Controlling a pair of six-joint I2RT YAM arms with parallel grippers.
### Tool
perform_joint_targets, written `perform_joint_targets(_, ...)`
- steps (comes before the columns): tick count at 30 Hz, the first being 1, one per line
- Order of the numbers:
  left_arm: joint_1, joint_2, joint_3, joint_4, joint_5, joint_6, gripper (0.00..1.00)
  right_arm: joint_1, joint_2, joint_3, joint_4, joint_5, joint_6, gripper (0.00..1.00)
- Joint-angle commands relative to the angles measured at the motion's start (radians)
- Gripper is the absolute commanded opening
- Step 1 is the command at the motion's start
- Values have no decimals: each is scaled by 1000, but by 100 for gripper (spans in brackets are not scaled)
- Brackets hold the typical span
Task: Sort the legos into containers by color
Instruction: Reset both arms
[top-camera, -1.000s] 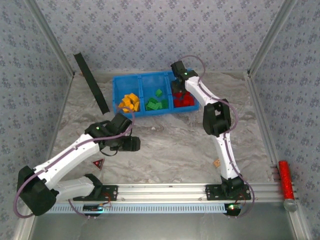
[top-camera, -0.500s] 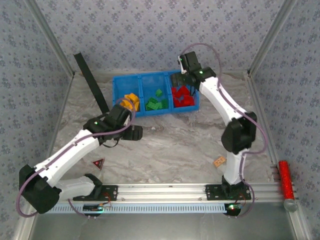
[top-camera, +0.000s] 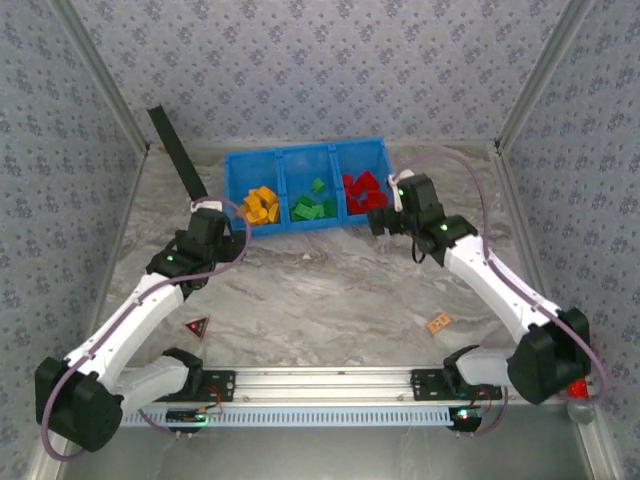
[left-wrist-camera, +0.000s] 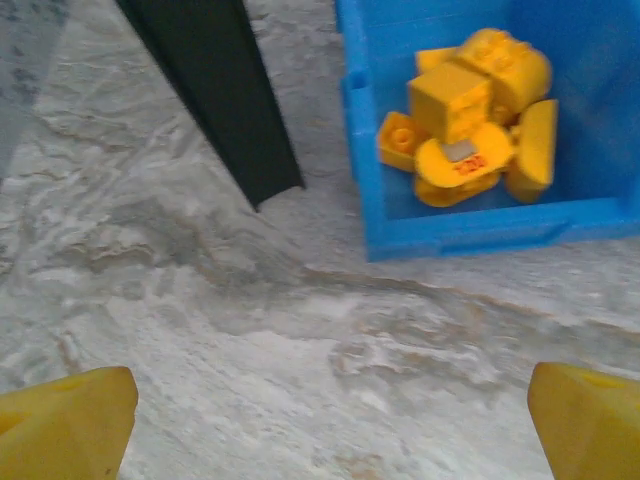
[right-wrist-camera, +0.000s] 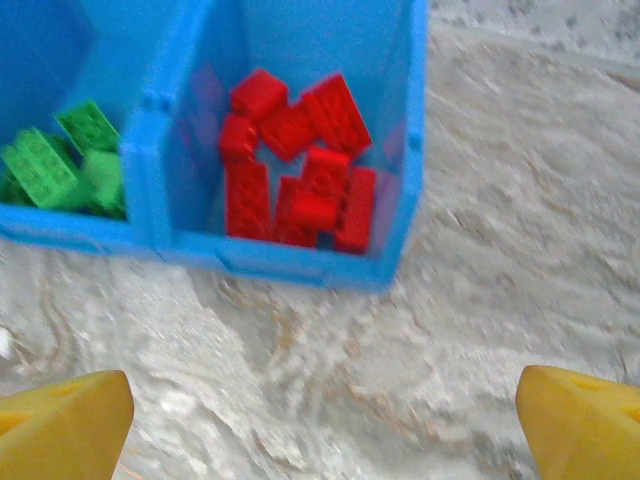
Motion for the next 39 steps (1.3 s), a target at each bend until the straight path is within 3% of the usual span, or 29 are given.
perform_joint_targets(1,34,24,-69,206,-156,115,100,-48,-101,-115,152,38,-68,100)
perform_joint_targets(7,162,19,-197,451,-190,125,100,-106,-216,-365,375,63,-100,100)
perform_joint_targets(12,225,74,-297,711,-140,185,100,-191,-161,-468,496,44,-74,100)
perform_joint_targets(16,256,156,-325,808,-103,195,100,-233,-122,-551,646,43,-72,100)
perform_joint_targets(20,312,234,-376,1040,-42,184,100,-289,-80,-624,806,-29,-94,100)
perform_joint_targets(29,358,454,-431,1350,108,229,100,-348,15,-660,988,-103,-153,100)
perform_joint_targets(32,389,514,-409,1364,195,222,100,-371,47,-656,1025,-129,-170,100)
perform_joint_targets(34,414,492,-387,1276,250,208,100,-387,72,-654,1058,-154,-184,100)
perform_joint_targets(39,420,493,-388,1279,263,206,100,-440,179,-622,1119,-242,-146,100)
